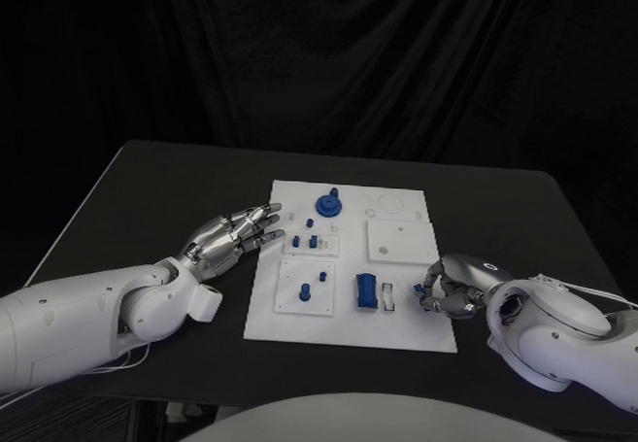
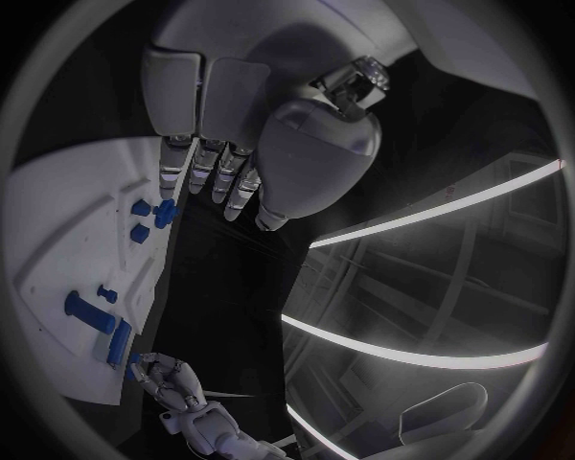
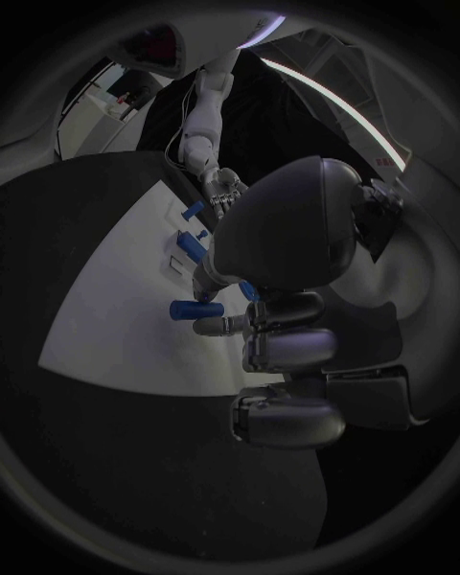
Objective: Assemble the parts on the task board
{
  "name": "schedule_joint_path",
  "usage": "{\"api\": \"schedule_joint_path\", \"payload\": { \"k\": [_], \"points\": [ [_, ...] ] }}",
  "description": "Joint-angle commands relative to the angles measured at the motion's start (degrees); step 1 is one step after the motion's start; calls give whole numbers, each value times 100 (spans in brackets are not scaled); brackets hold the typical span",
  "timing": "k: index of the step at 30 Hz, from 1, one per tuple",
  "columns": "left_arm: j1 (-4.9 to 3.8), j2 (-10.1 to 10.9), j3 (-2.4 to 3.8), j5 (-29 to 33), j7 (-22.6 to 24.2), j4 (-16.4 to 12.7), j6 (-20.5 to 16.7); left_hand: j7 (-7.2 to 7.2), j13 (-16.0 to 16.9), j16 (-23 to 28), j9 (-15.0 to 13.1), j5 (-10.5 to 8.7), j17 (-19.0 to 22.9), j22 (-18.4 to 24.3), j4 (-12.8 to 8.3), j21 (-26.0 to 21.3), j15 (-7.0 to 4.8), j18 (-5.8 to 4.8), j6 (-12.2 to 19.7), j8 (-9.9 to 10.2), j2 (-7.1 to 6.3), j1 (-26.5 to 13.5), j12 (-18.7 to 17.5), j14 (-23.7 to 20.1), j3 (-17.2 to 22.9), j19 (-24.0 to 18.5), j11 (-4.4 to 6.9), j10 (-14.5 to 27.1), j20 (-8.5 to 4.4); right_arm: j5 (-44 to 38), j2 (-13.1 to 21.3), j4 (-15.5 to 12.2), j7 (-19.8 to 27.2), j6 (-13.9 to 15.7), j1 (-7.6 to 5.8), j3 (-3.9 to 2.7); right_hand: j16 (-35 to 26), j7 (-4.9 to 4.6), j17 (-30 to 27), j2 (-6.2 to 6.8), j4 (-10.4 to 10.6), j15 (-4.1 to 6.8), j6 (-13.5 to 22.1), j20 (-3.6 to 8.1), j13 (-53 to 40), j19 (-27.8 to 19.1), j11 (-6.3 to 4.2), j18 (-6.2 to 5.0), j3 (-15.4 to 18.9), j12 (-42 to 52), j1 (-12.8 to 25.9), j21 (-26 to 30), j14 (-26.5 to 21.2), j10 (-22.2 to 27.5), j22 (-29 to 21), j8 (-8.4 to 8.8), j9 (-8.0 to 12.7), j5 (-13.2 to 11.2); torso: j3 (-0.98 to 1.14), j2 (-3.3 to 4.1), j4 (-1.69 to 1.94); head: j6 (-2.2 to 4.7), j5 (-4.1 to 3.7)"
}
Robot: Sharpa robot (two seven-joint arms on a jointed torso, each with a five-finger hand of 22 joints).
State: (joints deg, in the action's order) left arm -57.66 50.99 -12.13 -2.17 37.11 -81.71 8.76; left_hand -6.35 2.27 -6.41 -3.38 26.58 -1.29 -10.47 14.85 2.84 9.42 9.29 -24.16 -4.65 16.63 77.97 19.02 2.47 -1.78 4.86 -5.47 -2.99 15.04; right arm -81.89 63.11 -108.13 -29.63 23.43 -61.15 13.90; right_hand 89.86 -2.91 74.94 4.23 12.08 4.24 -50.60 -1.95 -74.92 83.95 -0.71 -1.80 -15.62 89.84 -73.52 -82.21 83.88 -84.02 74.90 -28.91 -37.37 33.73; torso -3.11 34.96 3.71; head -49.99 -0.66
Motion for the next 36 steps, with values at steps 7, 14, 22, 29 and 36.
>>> {"api": "schedule_joint_path", "payload": {
  "k": [7, 14, 22, 29, 36],
  "points": [
    [9, -23, 5, 21, 33, -6, 79, -37, 4, -5, 2, 10, -3, 2, -4, 0, 8, 66, 9, -25, -16, 63, 7, -1, 39, 7, -35, 3, 35, 1125, -196, 161, 519, 359, -11, 3, 14, -33, 1506, 4, -326, 7, 22, -5, -1508, 211, -10, -37, -566, 16, 239, 45, 612, -598, 1221, -4, 11, -34, -11, -6, 8, -1, -3],
    [11, -41, 5, 21, 26, 2, 96, -40, 4, -5, 2, 8, -3, 6, -6, -1, 8, 67, 9, -25, -16, 65, 9, -2, 45, 6, -39, 3, 36, 1320, -359, 257, 687, 435, -8, 4, 14, -39, 1506, -11, -197, -1, 19, -14, -1508, 223, -3, -31, -621, 16, 457, 21, 612, -598, 1230, 0, 16, -160, -6, 5, 3, -1, -20],
    [13, -40, 5, 21, 9, -1, 106, -40, 4, -5, 2, 8, -3, 6, -6, -1, 8, 67, 9, -25, -16, 65, 9, -2, 45, 6, -39, 3, 36, 1359, -513, 347, 765, 450, 7, 3, 14, -37, 1506, -19, -111, -2, 14, -16, -1508, 215, -3, -36, -638, 16, 599, 38, 612, -598, 1224, 5, 22, -346, -1, 8, -4, -1, -8],
    [14, -44, 5, 21, -5, 5, 114, -44, 4, -7, 2, 5, -3, 8, -7, -1, 10, 67, 9, -25, -16, 66, 10, -1, 54, 6, -45, 2, 37, 1366, -608, 401, 740, 333, 30, 3, 14, -45, 1506, -13, -39, -8, 23, -20, -1508, 186, 4, -51, -615, 16, 716, 96, 612, -598, 1204, 21, 34, -481, -1, 9, -1, -1, -11],
    [15, -56, 5, 21, -14, 14, 126, -44, 4, -7, 2, 5, -3, 8, -7, -1, 10, 67, 9, -25, -16, 66, 10, -1, 54, 6, -45, 2, 37, 1366, -660, 462, 630, 161, 45, 3, 14, -82, 1506, 0, 110, -39, 71, -46, -1508, 113, 40, -85, -400, 16, 947, 238, 612, -598, 1155, 67, 60, -763, -2, 16, 6, -1, -11]
  ]
}}
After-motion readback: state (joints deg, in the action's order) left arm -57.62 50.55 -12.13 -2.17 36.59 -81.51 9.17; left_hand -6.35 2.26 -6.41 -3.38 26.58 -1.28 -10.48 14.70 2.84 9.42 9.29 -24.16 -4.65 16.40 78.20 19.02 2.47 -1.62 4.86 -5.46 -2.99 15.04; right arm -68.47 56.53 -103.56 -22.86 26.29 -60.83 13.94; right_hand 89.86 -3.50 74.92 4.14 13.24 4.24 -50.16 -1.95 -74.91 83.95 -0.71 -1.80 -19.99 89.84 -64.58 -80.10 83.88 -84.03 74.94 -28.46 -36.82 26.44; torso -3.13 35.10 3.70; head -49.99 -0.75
